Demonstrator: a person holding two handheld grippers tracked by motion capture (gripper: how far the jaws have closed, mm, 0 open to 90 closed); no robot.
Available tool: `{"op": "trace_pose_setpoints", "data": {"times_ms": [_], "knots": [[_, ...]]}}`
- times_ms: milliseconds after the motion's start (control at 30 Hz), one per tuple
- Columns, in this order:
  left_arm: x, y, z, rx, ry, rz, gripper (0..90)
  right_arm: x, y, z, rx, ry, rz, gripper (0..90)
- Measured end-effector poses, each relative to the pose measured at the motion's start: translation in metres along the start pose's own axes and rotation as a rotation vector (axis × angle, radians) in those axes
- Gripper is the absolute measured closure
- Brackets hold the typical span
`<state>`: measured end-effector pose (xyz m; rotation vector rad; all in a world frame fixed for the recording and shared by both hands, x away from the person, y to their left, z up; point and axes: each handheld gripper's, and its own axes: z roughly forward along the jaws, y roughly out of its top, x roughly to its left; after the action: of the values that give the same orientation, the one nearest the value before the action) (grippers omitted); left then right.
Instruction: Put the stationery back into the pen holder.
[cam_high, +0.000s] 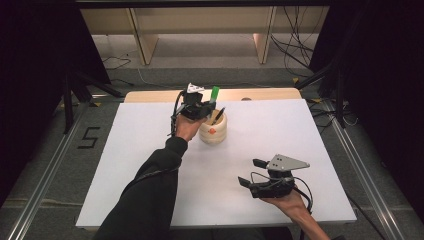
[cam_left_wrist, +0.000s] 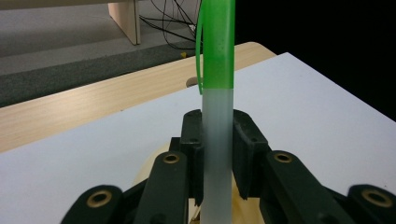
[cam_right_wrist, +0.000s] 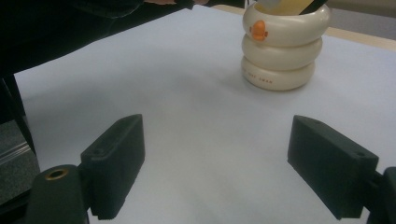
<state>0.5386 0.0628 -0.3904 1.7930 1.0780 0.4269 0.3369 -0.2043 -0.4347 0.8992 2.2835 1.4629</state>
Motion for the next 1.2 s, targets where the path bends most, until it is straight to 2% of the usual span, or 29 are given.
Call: {"op": "trace_pose_setpoints", "data": {"times_ms": [333,667,700,767,900,1000,1200], "knots": [[0.005,-0.005,0.007,0.014,0.016,-0.015,75.7,0.000,0.000,0.000,0.001,0.002,-0.001,19.6],[0.003,-0.007,0.012,0.008,0.024,-0.030,74.8,0.001,0.000,0.001,0.006,0.007,-0.003,19.7],[0.003,-0.007,0.011,0.001,0.024,-0.038,72.6,0.001,0.000,0.001,0.006,0.006,-0.004,19.7],[0.002,-0.004,0.009,-0.006,0.027,-0.044,57.1,0.001,0.000,0.000,0.004,0.006,-0.003,19.7],[0.000,0.004,-0.002,-0.012,0.034,-0.047,39.9,0.000,0.000,0.000,0.009,0.006,-0.003,19.7],[-0.002,0.009,-0.012,-0.002,0.018,-0.043,33.3,0.001,0.000,0.000,0.006,0.007,-0.003,19.7],[-0.005,0.013,-0.033,-0.004,-0.020,-0.032,29.3,0.001,0.000,0.001,0.007,0.004,-0.005,19.7]]}}
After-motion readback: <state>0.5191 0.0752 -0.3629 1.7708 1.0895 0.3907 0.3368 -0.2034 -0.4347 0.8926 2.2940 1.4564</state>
